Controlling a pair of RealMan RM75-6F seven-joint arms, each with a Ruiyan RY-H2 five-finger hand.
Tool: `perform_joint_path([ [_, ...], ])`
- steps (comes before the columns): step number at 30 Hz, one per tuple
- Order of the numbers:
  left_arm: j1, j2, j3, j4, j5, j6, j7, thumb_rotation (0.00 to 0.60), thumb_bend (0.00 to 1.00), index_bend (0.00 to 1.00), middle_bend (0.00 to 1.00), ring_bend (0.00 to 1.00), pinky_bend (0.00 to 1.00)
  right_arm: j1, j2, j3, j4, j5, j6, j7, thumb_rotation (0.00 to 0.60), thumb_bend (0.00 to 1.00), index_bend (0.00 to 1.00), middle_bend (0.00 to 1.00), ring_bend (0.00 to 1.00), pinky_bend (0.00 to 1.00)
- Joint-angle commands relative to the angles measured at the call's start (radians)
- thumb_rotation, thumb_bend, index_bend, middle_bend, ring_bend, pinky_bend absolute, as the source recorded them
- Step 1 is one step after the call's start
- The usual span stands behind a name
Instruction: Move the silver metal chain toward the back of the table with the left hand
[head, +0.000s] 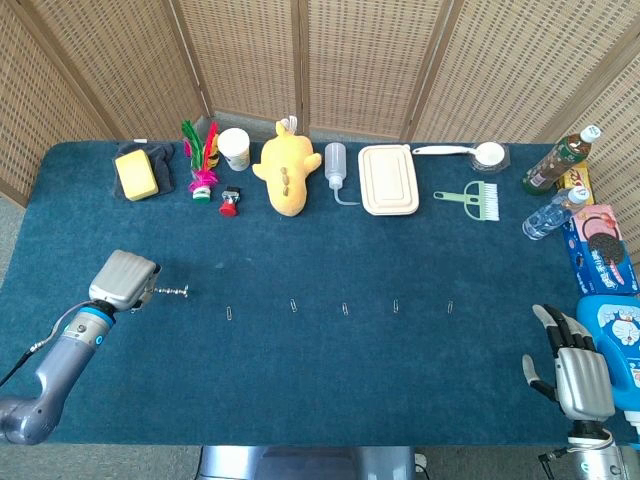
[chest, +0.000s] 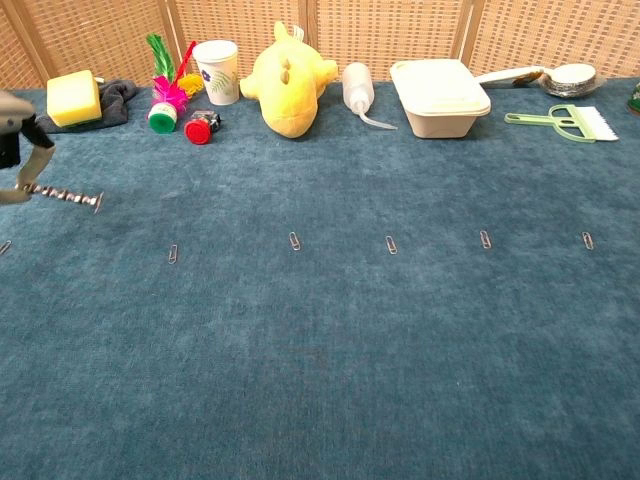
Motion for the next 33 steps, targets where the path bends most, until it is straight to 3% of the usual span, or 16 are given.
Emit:
perform_joint_path([
  [1, -0.043, -0.021, -0.043, 0.021, -0.032, -0.024, 0.005, 0.6, 0.6, 0.62, 0.94, 0.91, 0.85, 0.003, -0.002, -0.001, -0.002, -0.004, -0.002, -0.003, 0.6, 0.44, 0.12, 0.15, 0.15, 0.17],
  [13, -0.159, -0.162, -0.134, 0.142, -0.145, -0.079, -0.014, 0.6, 0.6, 0.6, 0.94, 0.91, 0.85, -0.008, 0.006, 0.0, -0.011, -0.003, 0.019, -0.003, 0.6, 0.44, 0.12, 0.15, 0.16, 0.17],
  [16, -0.171, -0.184, -0.133, 0.155, -0.155, -0.087, -0.023, 0.6, 0.54, 0.51, 0.92, 0.89, 0.85, -0.012, 0.01, 0.001, -0.009, 0.001, 0.024, 0.001, 0.6, 0.44, 0.12, 0.15, 0.16, 0.17],
  [18, -0.171, -0.194, -0.136, 0.155, -0.159, -0.09, -0.047, 0.6, 0.46, 0.38, 0.86, 0.83, 0.85, -0.013, 0.01, 0.002, -0.007, 0.002, 0.024, 0.004, 0.6, 0.44, 0.12, 0.15, 0.16, 0.17],
  [20, -0.169, -0.197, -0.138, 0.153, -0.155, -0.093, -0.073, 0.597, 0.39, 0.25, 0.72, 0.73, 0.83, -0.012, 0.011, 0.002, -0.005, 0.001, 0.023, 0.006, 0.6, 0.44, 0.12, 0.15, 0.16, 0.17],
  [23, -0.159, -0.187, -0.139, 0.138, -0.137, -0.089, -0.117, 0.525, 0.34, 0.16, 0.54, 0.56, 0.71, -0.01, 0.011, 0.004, -0.003, 0.001, 0.022, 0.007, 0.6, 0.44, 0.12, 0.15, 0.16, 0.17],
  [26, -0.136, -0.154, -0.134, 0.101, -0.096, -0.064, -0.159, 0.471, 0.33, 0.15, 0.44, 0.46, 0.63, -0.007, 0.016, 0.009, -0.003, 0.0, 0.024, 0.003, 0.6, 0.44, 0.12, 0.15, 0.16, 0.17],
  [30, -0.091, -0.112, -0.118, 0.046, -0.035, -0.012, -0.213, 0.467, 0.33, 0.15, 0.4, 0.42, 0.59, -0.002, 0.017, 0.016, -0.007, -0.001, 0.027, -0.007, 0.6, 0.44, 0.12, 0.15, 0.15, 0.17],
  [33, -0.023, -0.08, -0.071, 0.009, 0.046, 0.058, -0.265, 0.469, 0.33, 0.15, 0.39, 0.39, 0.54, 0.003, 0.011, 0.018, -0.009, -0.003, 0.023, -0.01, 0.6, 0.44, 0.12, 0.15, 0.14, 0.16],
])
